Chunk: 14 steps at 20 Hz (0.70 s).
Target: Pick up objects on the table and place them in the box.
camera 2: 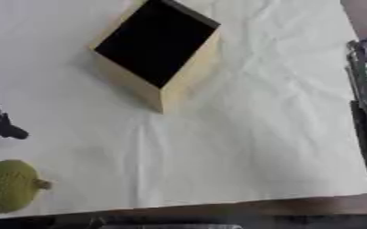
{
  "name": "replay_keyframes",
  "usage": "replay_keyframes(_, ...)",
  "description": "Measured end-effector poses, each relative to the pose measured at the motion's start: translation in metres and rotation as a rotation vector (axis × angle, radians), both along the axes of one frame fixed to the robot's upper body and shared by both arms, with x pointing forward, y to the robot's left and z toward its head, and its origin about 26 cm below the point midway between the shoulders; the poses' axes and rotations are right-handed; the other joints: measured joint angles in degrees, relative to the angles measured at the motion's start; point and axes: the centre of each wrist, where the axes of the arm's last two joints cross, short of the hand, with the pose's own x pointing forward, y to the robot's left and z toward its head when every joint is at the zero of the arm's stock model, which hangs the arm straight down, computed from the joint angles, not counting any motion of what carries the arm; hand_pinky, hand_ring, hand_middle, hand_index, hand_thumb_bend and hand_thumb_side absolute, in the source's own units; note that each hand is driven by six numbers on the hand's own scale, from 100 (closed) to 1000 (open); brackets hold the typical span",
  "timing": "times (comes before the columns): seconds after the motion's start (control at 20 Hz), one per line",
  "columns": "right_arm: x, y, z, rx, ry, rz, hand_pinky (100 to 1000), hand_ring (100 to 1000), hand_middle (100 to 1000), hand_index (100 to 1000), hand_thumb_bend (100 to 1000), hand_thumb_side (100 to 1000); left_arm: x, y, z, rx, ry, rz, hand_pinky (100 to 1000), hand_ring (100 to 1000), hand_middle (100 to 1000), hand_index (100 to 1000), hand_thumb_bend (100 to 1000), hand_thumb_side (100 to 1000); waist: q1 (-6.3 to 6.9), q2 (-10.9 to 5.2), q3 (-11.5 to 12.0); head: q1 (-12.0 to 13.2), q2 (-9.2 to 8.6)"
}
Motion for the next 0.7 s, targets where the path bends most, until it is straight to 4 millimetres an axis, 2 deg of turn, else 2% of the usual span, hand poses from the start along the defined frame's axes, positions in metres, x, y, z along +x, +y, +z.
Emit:
replay_keyframes(0.45,0.0000,0.0000,-0.0001,0.001,0.000,0.000,801,673,679,813,405,629,-0.0001,-0.0050,-0.0065,0.057,0.039,0.012,538,543,546,818,769,336,-0.04,0.00,0.0,0.0,0.00)
replay_keyframes(0.7,0.0000,0.0000,-0.0001,0.003,0.001,0.000,801,673,679,813,404,629,-0.0001,-0.0060,-0.0079,0.081,0.056,0.022,539,534,536,815,775,339,-0.05,0.00,0.0,0.0,0.00)
